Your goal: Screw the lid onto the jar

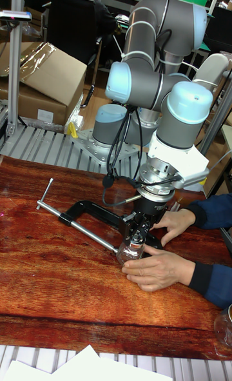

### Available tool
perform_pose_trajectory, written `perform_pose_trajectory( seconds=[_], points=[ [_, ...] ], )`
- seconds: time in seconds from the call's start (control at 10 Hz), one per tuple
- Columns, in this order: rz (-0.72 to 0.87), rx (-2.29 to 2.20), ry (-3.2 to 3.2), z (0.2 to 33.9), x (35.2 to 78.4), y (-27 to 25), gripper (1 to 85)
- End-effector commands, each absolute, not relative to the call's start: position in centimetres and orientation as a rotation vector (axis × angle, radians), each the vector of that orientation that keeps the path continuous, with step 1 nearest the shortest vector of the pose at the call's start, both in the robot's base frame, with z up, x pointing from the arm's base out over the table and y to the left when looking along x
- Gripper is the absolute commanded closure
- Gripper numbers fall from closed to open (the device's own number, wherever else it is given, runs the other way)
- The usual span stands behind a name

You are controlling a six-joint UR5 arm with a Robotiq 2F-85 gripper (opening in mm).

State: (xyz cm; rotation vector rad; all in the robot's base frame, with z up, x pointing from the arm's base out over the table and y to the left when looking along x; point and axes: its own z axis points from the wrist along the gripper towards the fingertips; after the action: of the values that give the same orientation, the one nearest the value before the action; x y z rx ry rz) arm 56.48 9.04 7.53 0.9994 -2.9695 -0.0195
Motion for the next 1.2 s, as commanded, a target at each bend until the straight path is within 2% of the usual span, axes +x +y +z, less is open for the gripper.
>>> perform_pose_trajectory(
  seconds=[0.0,1.1],
  points=[
    [-0.026,0.994,-2.966,7.7,56.6,9.3,84.3],
    [-0.042,1.022,-2.981,6.9,57.1,9.7,84.3]
  ],
)
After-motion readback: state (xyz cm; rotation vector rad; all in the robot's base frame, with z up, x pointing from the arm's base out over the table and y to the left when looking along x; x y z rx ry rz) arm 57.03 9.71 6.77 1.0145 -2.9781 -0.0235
